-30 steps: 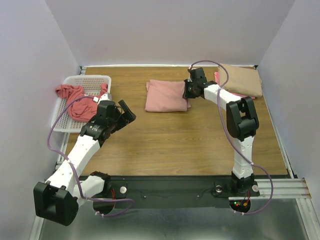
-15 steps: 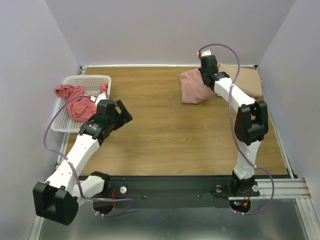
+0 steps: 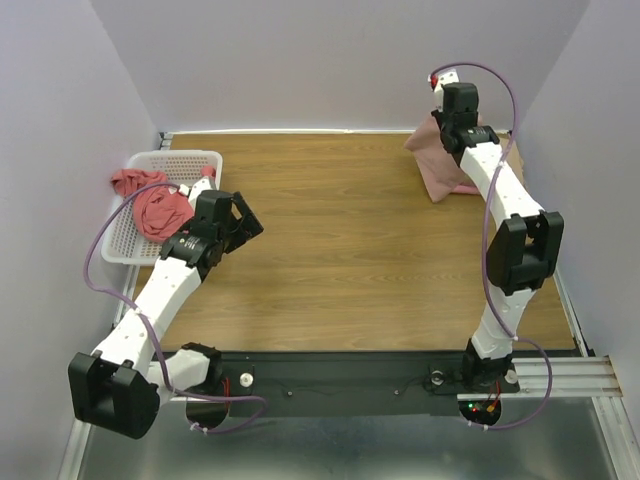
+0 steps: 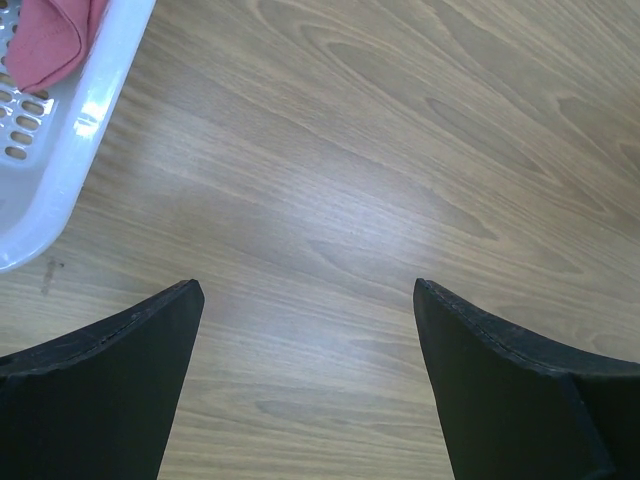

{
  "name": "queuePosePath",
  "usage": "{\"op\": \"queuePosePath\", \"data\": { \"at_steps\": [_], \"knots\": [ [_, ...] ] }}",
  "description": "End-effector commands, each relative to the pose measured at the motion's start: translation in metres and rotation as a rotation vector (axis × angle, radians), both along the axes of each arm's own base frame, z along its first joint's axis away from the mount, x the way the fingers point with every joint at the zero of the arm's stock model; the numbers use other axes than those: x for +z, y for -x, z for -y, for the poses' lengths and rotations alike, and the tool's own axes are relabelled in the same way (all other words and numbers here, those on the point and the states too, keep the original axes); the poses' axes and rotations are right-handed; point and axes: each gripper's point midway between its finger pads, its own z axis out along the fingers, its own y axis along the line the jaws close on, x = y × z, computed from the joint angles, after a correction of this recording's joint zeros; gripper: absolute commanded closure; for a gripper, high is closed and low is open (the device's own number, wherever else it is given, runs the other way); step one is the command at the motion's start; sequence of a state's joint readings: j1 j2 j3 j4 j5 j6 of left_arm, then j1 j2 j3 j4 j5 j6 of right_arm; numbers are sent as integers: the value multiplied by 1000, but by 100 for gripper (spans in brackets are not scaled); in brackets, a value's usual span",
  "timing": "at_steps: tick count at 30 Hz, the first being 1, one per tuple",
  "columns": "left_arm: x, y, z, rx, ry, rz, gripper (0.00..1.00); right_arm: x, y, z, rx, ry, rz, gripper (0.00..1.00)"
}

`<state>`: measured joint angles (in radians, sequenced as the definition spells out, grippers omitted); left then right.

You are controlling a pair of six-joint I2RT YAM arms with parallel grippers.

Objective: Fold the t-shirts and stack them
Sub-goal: Neatly place the folded tshirt to the corner

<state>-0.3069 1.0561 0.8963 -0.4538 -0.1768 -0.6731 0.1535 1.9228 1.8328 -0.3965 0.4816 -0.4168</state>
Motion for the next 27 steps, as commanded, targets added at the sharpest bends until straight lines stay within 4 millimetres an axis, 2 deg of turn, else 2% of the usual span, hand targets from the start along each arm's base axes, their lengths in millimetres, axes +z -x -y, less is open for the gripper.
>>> {"op": "queuePosePath", "data": {
  "at_steps": [1,8,11,19,21,23,27],
  "knots": [
    [17,-9,-6,26,-31,35,2,73,-5,3,9,30,161,100],
    [11,-12,-7,32,-45,18,2,104,-16,14,-34,53,231,100],
    [7,-13,-8,35,-52,6,2,105,-22,18,-40,50,238,100],
    [-8,-16,-7,33,-69,-39,1,70,-37,30,-79,-14,206,100],
    [-12,-16,-7,31,-72,-54,2,62,-42,42,-107,-34,206,100],
    [-13,-16,-7,31,-74,-58,2,67,-44,56,-152,-54,233,100],
    [-19,-17,-6,32,-75,-73,2,59,-50,78,-200,-74,239,100]
  ]
}}
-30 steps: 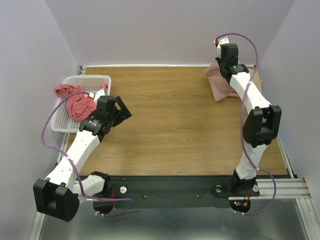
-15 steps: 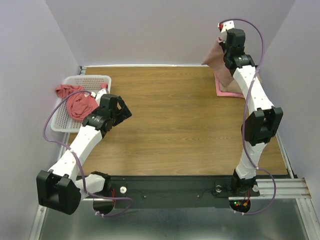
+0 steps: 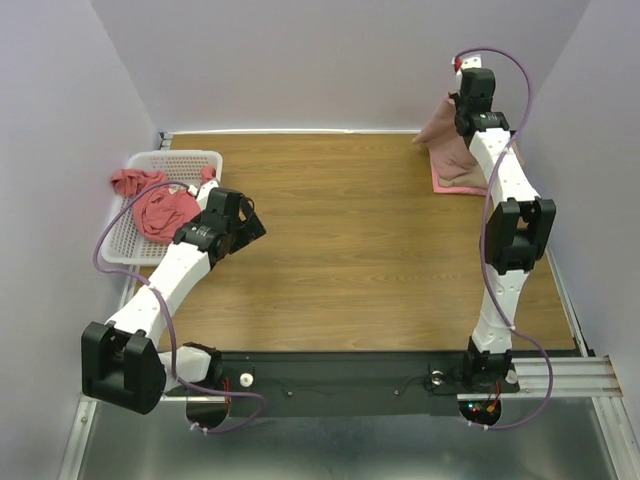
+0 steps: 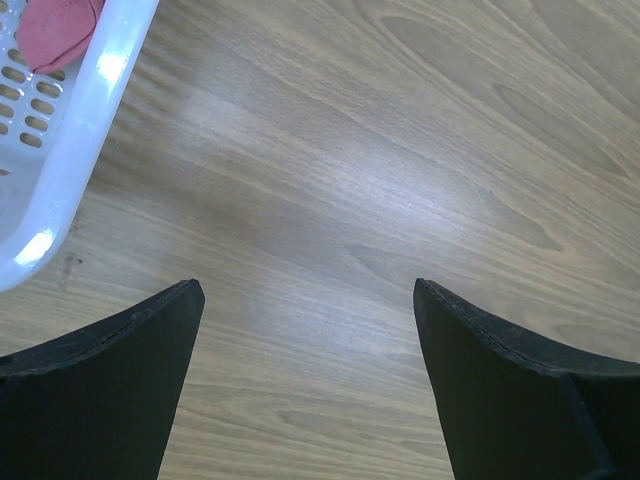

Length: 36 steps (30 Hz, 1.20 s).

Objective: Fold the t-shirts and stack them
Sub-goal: Neatly place the folded tshirt to the corner

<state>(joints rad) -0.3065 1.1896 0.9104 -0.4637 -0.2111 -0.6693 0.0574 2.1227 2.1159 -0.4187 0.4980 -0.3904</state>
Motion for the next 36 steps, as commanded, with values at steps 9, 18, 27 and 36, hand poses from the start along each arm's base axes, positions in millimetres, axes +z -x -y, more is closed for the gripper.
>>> {"op": "queuePosePath", "data": {
  "at_steps": [9,18,27,36],
  "knots": [
    [3,-14,2,-4,-15,2,2,6,-9,72,-165,-126,137,100],
    [-9,-18,6,-17,-15,-42,2,-40,-6,115,-258,-189,89,99],
    [-14,-20,10,-27,-9,-62,2,-71,-3,136,-308,-188,40,69],
    [-6,-17,10,-31,0,-47,2,-41,5,140,-352,-201,114,0]
  ]
}}
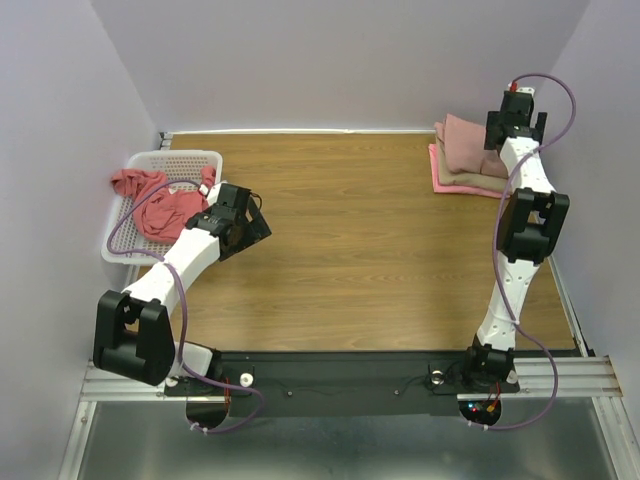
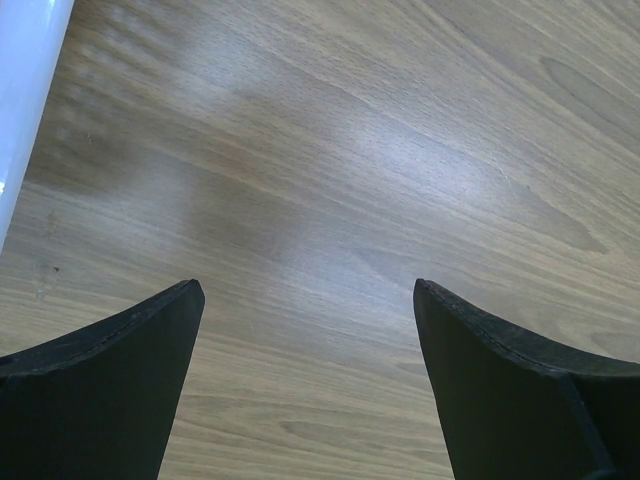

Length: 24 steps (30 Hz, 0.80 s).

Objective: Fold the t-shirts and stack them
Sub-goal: Neatly place the folded tshirt to the corner

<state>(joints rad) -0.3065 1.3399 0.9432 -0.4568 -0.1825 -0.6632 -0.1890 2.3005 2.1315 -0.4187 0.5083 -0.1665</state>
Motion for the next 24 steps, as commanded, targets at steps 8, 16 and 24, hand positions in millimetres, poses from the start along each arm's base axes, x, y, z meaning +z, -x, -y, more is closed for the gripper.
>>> {"op": "queuePosePath", "data": {
  "at_steps": [8,16,24],
  "knots": [
    [61,6,0,-3,59,161,2,126,32,-70,164,-301,348,0],
    [83,41,-9,17,114,241,2,78,142,-138,199,-628,293,0],
    [76,61,-16,44,133,245,2,29,250,-177,164,-783,284,0]
  ]
}}
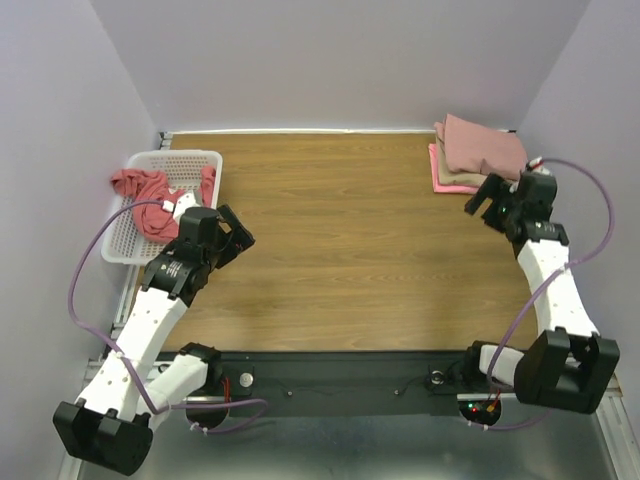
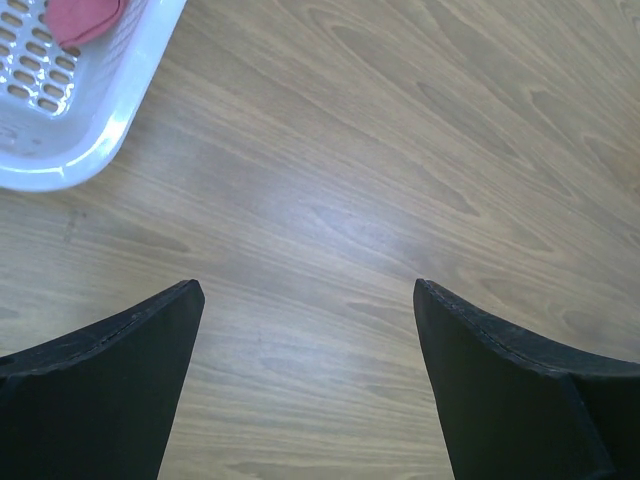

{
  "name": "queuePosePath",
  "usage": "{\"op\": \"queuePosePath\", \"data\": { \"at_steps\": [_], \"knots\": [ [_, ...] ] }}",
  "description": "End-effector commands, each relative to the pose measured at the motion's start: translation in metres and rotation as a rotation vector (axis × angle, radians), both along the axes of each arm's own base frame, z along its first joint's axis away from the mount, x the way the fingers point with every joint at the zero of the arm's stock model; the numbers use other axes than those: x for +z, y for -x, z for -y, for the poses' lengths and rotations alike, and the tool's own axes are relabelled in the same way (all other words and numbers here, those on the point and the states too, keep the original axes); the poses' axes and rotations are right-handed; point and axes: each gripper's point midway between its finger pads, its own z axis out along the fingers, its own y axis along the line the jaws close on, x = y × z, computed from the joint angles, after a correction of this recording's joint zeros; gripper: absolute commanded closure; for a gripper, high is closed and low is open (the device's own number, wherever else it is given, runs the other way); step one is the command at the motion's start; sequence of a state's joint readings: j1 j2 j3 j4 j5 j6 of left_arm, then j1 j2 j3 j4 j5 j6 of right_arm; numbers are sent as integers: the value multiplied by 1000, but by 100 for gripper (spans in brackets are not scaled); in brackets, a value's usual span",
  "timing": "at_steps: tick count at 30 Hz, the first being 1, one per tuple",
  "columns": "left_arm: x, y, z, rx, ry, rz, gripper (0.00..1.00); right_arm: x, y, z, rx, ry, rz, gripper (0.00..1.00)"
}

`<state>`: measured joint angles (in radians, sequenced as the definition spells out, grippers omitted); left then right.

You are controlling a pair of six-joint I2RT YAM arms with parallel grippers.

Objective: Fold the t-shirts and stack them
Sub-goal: Neatly place the folded tshirt to the corner

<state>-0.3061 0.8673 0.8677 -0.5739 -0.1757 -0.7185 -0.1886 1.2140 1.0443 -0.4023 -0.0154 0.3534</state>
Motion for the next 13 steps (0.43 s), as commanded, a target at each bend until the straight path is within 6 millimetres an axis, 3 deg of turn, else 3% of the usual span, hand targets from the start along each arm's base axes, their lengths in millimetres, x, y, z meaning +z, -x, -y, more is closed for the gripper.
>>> {"op": "queuePosePath", "data": {
  "at_steps": [1,2,8,13],
  "knots": [
    [-15,10,0,-5,8,-36,2,1,43,-28,37,-105,69,0],
    [-15,10,0,-3,9,-33,2,-12,54,-32,49,-107,51,0],
    [-16,17,-2,8,36,0,2,-5,94,-46,93,-100,176,0],
    [-15,20,-5,18,35,13,2,-9,98,-46,70,-121,167,0]
  ]
}}
